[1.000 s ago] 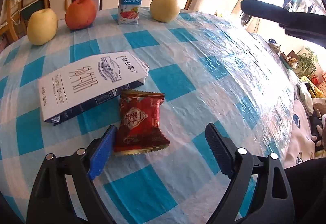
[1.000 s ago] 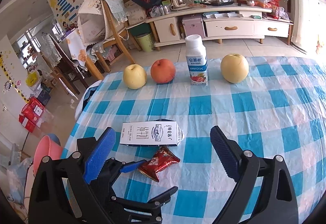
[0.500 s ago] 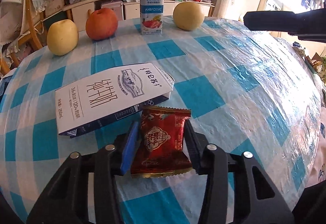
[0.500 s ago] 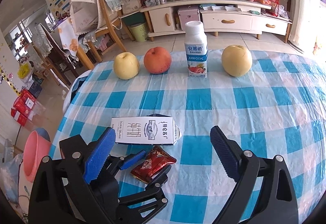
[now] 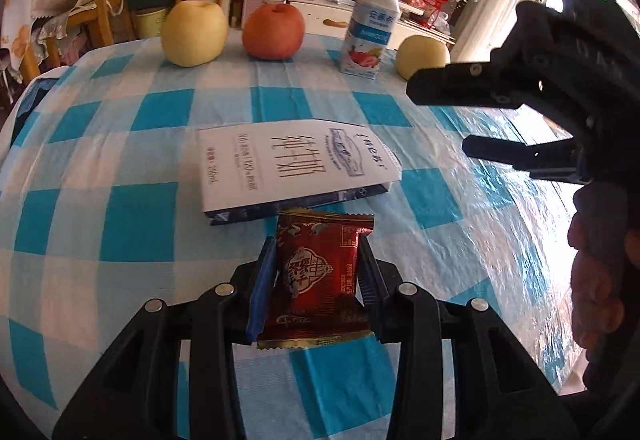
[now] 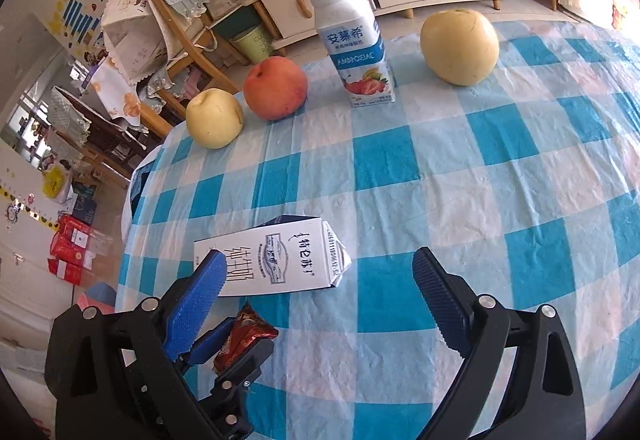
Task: Collect trash
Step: 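Grasp the white milk carton with the right gripper while the left holds the red bag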
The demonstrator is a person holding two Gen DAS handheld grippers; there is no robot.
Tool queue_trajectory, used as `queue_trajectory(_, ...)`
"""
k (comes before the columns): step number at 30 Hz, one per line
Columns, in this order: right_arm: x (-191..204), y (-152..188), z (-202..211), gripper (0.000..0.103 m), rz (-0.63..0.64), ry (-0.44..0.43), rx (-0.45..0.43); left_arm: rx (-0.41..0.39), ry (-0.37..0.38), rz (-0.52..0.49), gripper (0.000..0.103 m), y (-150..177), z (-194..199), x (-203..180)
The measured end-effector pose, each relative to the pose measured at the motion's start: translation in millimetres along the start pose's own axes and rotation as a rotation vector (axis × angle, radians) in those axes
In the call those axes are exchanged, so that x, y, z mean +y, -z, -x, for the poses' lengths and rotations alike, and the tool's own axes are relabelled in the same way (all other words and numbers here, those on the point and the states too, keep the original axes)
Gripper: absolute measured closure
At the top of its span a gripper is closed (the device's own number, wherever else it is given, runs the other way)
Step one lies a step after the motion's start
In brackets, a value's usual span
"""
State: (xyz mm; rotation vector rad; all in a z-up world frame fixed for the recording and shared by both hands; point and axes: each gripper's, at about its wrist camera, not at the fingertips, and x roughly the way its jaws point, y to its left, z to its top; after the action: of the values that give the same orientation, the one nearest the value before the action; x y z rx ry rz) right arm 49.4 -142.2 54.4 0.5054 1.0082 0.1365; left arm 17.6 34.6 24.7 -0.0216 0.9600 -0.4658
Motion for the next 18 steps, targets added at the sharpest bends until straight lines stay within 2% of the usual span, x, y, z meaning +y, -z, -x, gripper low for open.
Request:
queue_trajectory(3, 8.5, -0.9, -12.9, 0.01, 0.019, -0.035, 0.005, -0.02, -0.022, 0.044, 0.062, -1.8, 11.0, 17.1)
queue_trajectory(6, 14.2, -1.4, -24.8, 0.01, 0.065, -0.012, 0.006, -0.037, -0.049, 0.092, 0.062, -3.8, 19.8, 35.6)
queue_trajectory(10, 18.2, 2.3, -40.3, 0.01, 0.084, -0.063, 0.056, -0.063, -0.074, 0.14, 0.062, -5.9, 31.3, 54.9)
queue_trajectory(16, 38.0, 21.0, -49.1, 0.01, 0.119, -0.182, 0.173, -0.104, -0.104, 0.221, 0.062, -9.1, 48.8, 84.7)
queue_trajectory(18, 49.1, 29.6, -45.5, 0.01, 0.134, -0.258, 0.219, -0.121, -0.121, 0.253, 0.062, -9.9, 56.0, 97.8)
